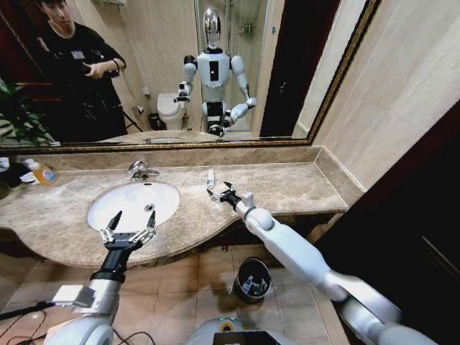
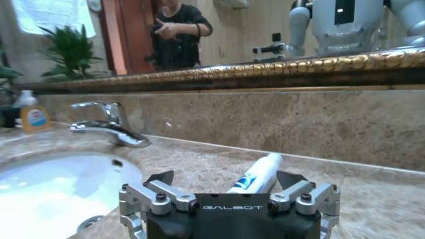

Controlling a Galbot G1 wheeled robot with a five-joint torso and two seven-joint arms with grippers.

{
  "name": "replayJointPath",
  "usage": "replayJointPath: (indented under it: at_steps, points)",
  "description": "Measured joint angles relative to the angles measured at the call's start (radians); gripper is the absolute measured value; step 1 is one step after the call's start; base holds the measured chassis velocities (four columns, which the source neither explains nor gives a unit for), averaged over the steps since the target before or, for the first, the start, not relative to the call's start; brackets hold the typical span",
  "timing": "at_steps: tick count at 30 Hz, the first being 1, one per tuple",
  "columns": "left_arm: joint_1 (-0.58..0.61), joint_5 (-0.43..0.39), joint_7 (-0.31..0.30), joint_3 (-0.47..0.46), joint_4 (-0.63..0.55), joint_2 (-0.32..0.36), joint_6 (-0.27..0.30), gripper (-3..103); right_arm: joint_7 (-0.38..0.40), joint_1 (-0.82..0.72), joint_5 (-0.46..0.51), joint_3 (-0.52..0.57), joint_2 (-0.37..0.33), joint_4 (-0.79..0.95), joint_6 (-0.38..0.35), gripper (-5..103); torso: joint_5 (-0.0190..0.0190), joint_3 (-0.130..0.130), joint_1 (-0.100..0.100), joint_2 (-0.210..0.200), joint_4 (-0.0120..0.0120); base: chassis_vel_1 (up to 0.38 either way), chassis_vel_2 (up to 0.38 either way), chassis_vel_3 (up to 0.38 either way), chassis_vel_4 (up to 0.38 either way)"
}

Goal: Pick up the trash from the sink and place it in the trash bin.

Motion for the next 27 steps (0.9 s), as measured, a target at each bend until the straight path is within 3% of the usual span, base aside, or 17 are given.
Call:
replayJointPath:
  at_steps: [3, 7, 9, 11, 17, 25, 27]
  points:
    - [0.000, 0.000, 0.000, 0.000, 0.000, 0.000, 0.000, 100, 0.069, 0.052, -0.019, -0.021, 0.080, -0.087, 0.000, 100, -0.0001, 0.000, 0.000, 0.000, 0.0000, 0.000, 0.000, 0.000, 0.000]
    - [0.000, 0.000, 0.000, 0.000, 0.000, 0.000, 0.000, 100, 0.158, 0.080, -0.021, -0.035, 0.134, -0.131, -0.013, 100, -0.0003, 0.000, 0.000, 0.000, 0.0001, 0.000, 0.000, 0.000, 0.000]
    - [0.000, 0.000, 0.000, 0.000, 0.000, 0.000, 0.000, 100, 0.173, 0.082, -0.017, -0.039, 0.139, -0.132, -0.020, 100, -0.0002, 0.000, 0.000, 0.000, 0.0001, 0.000, 0.000, 0.000, 0.000]
    - [0.000, 0.000, 0.000, 0.000, 0.000, 0.000, 0.000, 100, 0.252, 0.091, 0.011, -0.059, 0.155, -0.131, -0.054, 100, -0.0002, 0.000, 0.000, 0.000, -0.0001, 0.000, 0.000, 0.000, 0.000]
    - [0.000, 0.000, 0.000, 0.000, 0.000, 0.000, 0.000, 100, 0.317, 0.098, 0.048, -0.080, 0.176, -0.145, -0.084, 103, 0.0001, 0.000, 0.000, 0.000, 0.0000, 0.000, 0.000, 0.000, 0.000]
    - [0.000, 0.000, 0.000, 0.000, 0.000, 0.000, 0.000, 100, 0.326, 0.100, 0.096, -0.075, 0.179, -0.164, -0.099, 84, 0.0003, 0.000, 0.000, 0.000, 0.0000, 0.000, 0.000, 0.000, 0.000]
    - [0.000, 0.000, 0.000, 0.000, 0.000, 0.000, 0.000, 100, 0.320, 0.100, 0.103, -0.072, 0.174, -0.166, -0.096, 73, 0.0003, 0.000, 0.000, 0.000, -0.0001, 0.000, 0.000, 0.000, 0.000]
